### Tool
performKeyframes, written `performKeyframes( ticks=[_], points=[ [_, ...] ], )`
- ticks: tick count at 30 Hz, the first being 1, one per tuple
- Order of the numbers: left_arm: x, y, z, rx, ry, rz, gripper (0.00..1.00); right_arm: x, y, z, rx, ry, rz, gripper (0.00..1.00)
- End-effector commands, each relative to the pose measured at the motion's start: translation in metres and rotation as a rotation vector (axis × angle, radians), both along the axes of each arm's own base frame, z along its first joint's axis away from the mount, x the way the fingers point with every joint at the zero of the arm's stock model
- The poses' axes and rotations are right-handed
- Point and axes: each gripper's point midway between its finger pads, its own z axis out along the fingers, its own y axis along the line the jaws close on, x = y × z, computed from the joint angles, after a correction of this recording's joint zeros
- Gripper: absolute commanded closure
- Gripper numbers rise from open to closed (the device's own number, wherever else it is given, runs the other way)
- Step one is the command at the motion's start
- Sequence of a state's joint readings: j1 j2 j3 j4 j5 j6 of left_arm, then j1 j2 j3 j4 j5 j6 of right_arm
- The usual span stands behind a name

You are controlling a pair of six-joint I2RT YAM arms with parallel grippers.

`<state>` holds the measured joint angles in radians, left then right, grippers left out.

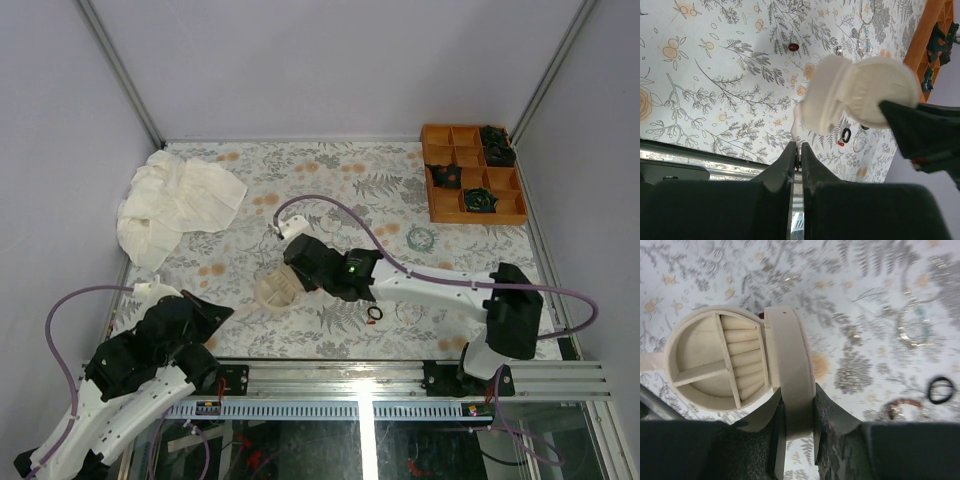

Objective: Organize the mixed jewelry
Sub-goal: Open the jewelry box at the center of the board.

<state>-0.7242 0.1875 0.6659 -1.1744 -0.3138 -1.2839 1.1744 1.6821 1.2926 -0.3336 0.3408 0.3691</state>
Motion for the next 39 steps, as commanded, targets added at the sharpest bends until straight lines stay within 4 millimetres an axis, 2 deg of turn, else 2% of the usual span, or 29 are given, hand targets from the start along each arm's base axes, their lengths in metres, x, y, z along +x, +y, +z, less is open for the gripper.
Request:
performKeyframes(
  ticks=[1,8,9,12,13,14,16,20,26,29,33,39],
  points=[
    [0.003,-0.008,0.001,0.009,-0.007,-0.038,1.00,0.023,-0.026,0.065,-0.026,-0.205,-0.063,1.00],
    [0.006,-0.013,-0.003,0.011,0.004,-0.052,0.99,0.030,-0.050,0.093,-0.064,-0.288,-0.093,1.00],
    [0.006,-0.014,-0.003,0.014,0.003,-0.053,0.93,0.029,-0.052,0.097,-0.053,-0.293,-0.092,1.00],
    [0.007,-0.014,0.001,0.019,-0.003,-0.056,0.50,0.029,-0.062,0.110,-0.047,-0.315,-0.113,1.00],
    [0.007,-0.014,0.002,0.021,-0.004,-0.057,0.41,0.029,-0.066,0.114,-0.049,-0.323,-0.118,1.00],
    [0.008,-0.013,0.006,0.020,-0.015,-0.055,0.35,0.029,-0.070,0.116,-0.056,-0.329,-0.123,1.00],
    [0.010,-0.012,0.012,0.018,-0.030,-0.052,0.30,0.029,-0.075,0.122,-0.060,-0.343,-0.132,1.00],
    [0.020,-0.023,0.033,0.002,-0.089,-0.084,0.33,0.029,-0.080,0.126,-0.061,-0.351,-0.139,1.00],
    [0.043,-0.059,0.066,-0.023,-0.152,-0.173,0.54,0.023,-0.080,0.121,-0.033,-0.295,-0.162,1.00],
    [0.050,-0.067,0.076,-0.035,-0.175,-0.191,0.58,0.015,-0.081,0.111,-0.009,-0.224,-0.189,1.00],
    [0.053,-0.076,0.065,-0.031,-0.156,-0.220,0.66,-0.003,-0.079,0.088,0.061,-0.098,-0.204,1.00],
    [0.051,-0.085,0.025,-0.013,-0.085,-0.257,0.78,-0.016,-0.082,0.054,0.055,-0.013,-0.216,1.00]
  ],
)
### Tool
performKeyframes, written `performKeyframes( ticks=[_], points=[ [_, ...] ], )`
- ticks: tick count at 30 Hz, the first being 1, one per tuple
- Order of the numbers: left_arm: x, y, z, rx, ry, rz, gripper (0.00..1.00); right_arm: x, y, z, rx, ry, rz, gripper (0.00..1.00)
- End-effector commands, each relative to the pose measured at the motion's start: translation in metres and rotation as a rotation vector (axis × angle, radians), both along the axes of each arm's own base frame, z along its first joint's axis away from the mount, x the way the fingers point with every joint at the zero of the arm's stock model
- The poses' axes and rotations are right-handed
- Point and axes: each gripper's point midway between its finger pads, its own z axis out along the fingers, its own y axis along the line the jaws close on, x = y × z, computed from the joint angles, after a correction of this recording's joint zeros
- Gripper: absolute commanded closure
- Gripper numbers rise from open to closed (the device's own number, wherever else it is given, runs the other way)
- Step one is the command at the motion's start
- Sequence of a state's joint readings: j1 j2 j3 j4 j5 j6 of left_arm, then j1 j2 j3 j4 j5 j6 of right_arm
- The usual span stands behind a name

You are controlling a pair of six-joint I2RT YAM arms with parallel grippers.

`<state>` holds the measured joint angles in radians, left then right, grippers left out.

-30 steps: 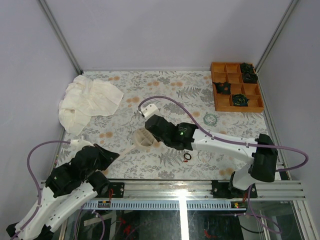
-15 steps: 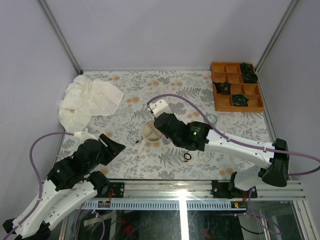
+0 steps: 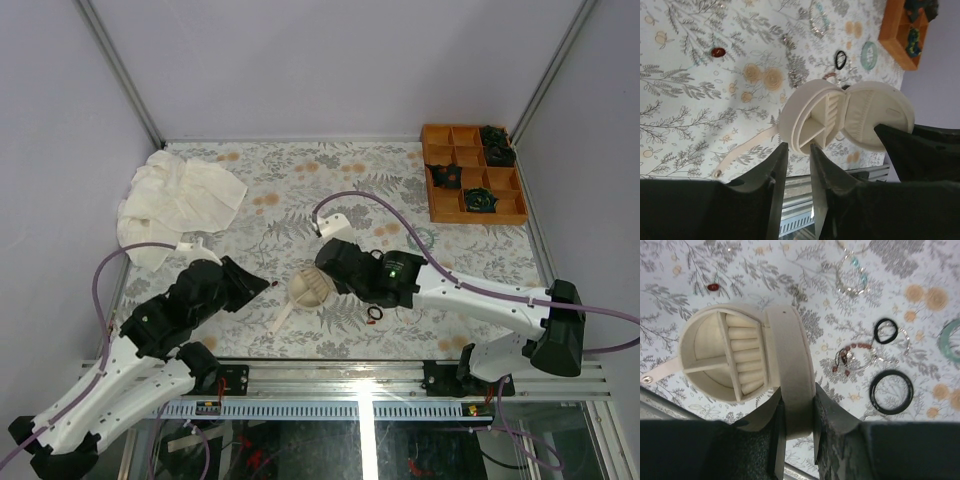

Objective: Organize the mixed jewelry
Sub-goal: Open the jewelry box at the center of the board.

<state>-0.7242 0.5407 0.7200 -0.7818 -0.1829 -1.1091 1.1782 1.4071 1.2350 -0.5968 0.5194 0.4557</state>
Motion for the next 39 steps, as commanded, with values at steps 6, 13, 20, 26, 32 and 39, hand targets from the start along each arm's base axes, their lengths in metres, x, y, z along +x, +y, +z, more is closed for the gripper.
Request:
performKeyframes(
  ticks=[6,13,20,26,32,39],
  points=[
    [0.001,-0.023,-0.023,-0.057,0.009,-0.077,0.84,-0.014,0.011,-0.024,0.108,0.108,-0.040,1.00],
    [0.001,-0.035,-0.037,-0.086,0.030,-0.101,0.90,-0.019,0.025,-0.053,0.121,0.179,-0.050,1.00],
    [-0.008,-0.043,-0.073,-0.080,0.088,-0.111,1.00,-0.021,0.034,-0.074,0.122,0.218,-0.062,1.00],
    [-0.009,-0.048,-0.097,-0.105,0.096,-0.104,1.00,-0.023,0.037,-0.084,0.136,0.239,-0.066,1.00],
    [-0.008,-0.045,-0.116,-0.088,0.115,-0.084,1.00,-0.026,0.034,-0.088,0.150,0.246,-0.072,1.00],
    [-0.011,-0.034,-0.142,-0.055,0.152,-0.041,1.00,-0.031,0.031,-0.094,0.174,0.261,-0.070,1.00]
  ],
)
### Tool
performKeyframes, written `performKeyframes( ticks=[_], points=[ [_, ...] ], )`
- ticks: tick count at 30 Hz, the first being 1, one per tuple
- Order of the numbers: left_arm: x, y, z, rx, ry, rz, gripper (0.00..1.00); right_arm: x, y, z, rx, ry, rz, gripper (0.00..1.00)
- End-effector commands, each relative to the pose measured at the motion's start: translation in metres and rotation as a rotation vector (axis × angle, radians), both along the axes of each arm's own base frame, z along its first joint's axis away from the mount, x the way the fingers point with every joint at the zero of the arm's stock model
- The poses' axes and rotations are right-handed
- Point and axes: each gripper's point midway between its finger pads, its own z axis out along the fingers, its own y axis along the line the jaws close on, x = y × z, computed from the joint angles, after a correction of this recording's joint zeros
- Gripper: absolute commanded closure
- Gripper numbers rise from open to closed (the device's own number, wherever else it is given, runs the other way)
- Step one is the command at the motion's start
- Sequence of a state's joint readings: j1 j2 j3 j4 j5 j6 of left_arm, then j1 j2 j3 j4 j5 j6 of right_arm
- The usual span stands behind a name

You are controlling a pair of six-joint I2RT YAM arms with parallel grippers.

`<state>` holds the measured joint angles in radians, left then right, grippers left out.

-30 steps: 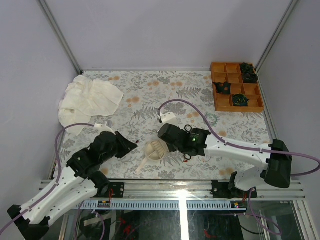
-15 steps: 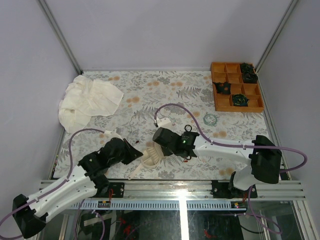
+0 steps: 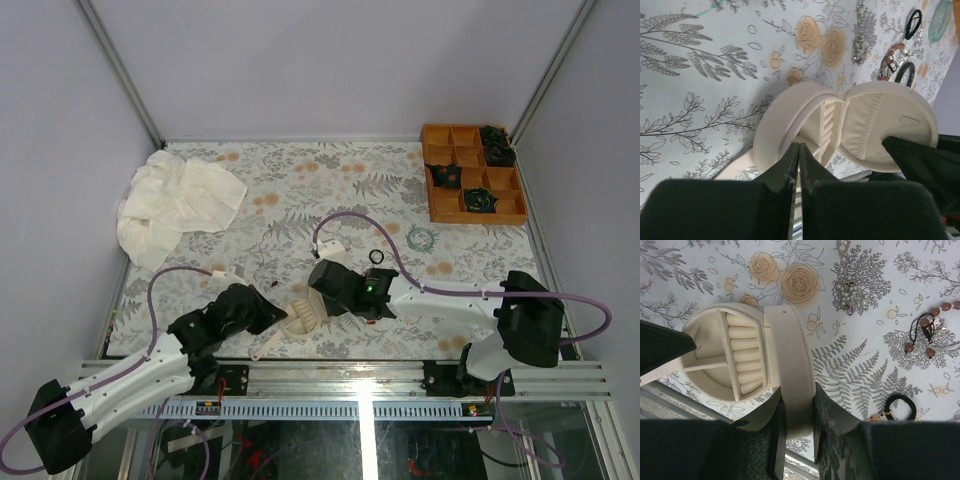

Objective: Organize the mixed jewelry
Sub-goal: Open the jewelry box at the center of the board.

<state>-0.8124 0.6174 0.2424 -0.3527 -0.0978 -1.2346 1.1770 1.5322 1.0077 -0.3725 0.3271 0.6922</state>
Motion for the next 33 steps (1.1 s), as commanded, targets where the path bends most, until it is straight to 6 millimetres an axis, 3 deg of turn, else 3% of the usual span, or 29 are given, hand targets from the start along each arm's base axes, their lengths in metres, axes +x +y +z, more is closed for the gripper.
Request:
performKeyframes(
  ticks=[1,9,17,21,31,33],
  points=[
    [0.007,0.001,-0.006,-0.017,-0.026,0.044,1.00,0.002,0.009,0.013,0.095,-0.015,-0.023,1.00],
    [0.001,0.012,-0.027,0.021,0.007,0.070,1.00,-0.001,0.003,0.011,0.126,-0.009,-0.018,1.00],
    [-0.002,0.020,-0.036,0.042,0.018,0.088,1.00,-0.006,-0.018,-0.014,0.139,0.015,-0.020,1.00],
    [-0.003,0.022,-0.039,0.050,0.023,0.089,1.00,-0.009,-0.031,-0.026,0.103,0.016,-0.030,0.86],
    [-0.004,0.025,-0.044,0.068,0.032,0.093,1.00,0.002,-0.061,-0.034,-0.029,-0.052,-0.080,0.80],
    [-0.005,0.026,-0.045,0.076,0.036,0.093,1.00,0.004,-0.064,-0.037,-0.058,-0.061,-0.084,0.72]
  ],
)
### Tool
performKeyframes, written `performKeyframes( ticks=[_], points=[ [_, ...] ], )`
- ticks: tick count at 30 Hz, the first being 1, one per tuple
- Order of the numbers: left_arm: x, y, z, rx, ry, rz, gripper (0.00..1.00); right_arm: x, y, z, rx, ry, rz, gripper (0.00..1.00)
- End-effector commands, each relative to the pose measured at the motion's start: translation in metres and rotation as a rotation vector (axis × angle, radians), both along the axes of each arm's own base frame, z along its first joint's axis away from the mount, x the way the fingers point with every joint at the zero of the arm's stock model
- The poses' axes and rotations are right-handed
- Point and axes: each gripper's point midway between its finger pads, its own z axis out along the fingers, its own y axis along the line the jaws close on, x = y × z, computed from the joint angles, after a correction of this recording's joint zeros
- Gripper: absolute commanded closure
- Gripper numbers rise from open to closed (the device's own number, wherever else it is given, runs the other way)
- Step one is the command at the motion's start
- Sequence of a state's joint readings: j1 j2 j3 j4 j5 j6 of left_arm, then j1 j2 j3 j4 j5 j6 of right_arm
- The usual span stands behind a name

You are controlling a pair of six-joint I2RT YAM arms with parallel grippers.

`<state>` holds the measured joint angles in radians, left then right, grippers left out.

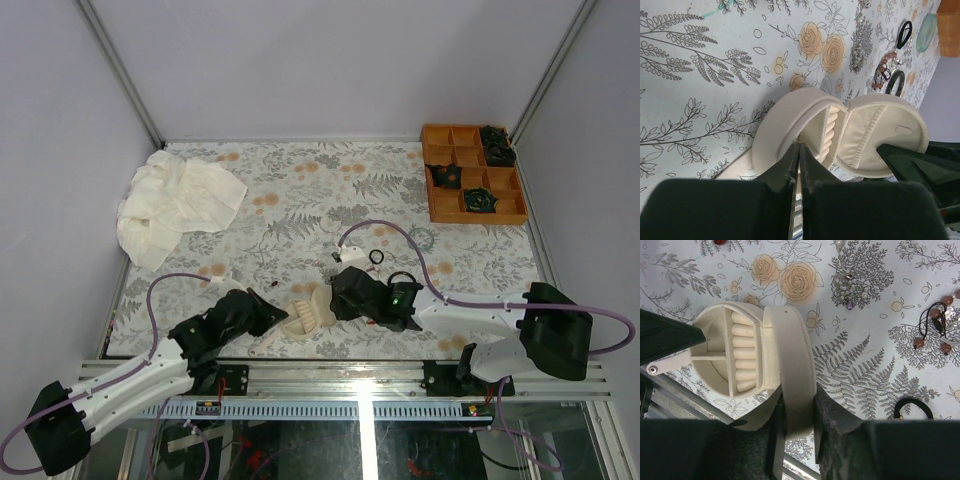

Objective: Organize the mixed jewelry
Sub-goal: Open the jewelry box at the center of the board.

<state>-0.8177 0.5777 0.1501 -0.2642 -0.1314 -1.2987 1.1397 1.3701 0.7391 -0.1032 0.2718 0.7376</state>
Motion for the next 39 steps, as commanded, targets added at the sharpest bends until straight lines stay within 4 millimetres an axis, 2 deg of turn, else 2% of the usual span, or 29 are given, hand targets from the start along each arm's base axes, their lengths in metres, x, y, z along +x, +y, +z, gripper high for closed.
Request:
performKeyframes(
  ticks=[1,5,13,19,27,35,39],
  points=[
    [-0.008,0.023,-0.032,0.125,0.051,0.031,1.00,0.009,-0.051,-0.028,-0.260,-0.048,-0.052,0.67],
    [-0.009,0.024,-0.034,0.132,0.054,0.033,1.00,0.010,-0.052,-0.032,-0.276,-0.050,-0.050,0.55],
    [-0.009,0.026,-0.036,0.143,0.059,0.034,1.00,0.015,-0.051,-0.015,-0.272,-0.094,-0.033,0.48],
    [-0.009,0.026,-0.036,0.146,0.059,0.032,1.00,0.016,-0.060,-0.022,-0.320,-0.091,-0.048,0.49],
    [-0.010,0.027,-0.037,0.151,0.062,0.031,1.00,0.012,-0.058,-0.036,-0.335,-0.060,-0.034,0.55],
    [-0.010,0.027,-0.038,0.147,0.063,0.033,1.00,0.008,-0.054,-0.054,-0.358,-0.018,-0.013,0.57],
    [-0.011,0.027,-0.039,0.145,0.063,0.032,1.00,0.007,-0.053,-0.051,-0.351,-0.016,-0.011,0.57]
  ],
)
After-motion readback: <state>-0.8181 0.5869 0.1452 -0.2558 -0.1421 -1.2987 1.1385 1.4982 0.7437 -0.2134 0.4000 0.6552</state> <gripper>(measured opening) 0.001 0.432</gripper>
